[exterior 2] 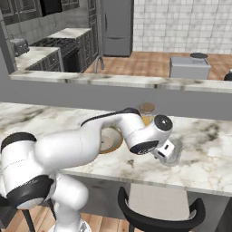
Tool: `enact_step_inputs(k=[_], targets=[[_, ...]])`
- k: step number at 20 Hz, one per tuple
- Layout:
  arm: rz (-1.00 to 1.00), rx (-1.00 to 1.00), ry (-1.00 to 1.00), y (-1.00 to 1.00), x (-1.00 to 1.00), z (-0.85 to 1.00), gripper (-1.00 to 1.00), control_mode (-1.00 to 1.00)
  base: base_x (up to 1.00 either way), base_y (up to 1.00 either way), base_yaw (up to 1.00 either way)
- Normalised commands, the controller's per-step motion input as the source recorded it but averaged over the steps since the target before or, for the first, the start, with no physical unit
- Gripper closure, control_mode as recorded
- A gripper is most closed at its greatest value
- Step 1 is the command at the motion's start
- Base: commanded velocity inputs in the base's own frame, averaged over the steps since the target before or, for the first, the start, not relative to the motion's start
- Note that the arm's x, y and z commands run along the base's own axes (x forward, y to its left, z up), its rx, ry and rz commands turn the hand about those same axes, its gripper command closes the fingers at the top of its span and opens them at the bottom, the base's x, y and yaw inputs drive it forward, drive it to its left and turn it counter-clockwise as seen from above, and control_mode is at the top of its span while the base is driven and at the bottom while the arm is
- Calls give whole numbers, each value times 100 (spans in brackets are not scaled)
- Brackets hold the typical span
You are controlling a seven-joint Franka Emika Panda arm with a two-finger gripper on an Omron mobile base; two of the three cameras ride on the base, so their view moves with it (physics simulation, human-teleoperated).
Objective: There are two ice cubes in the ice bowl. Place both ice cubes in the glass cup.
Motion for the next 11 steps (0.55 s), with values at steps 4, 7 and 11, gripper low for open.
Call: enact_step_inputs(k=[4,7,11], targets=[[-1,0,0,100,-69,6,-100,-100,0,0,0],[0,1,14,100,-22,3,-100,-100,0,0,0],[-1,31,4,92,-4,0,-100,-100,0,0,0]])
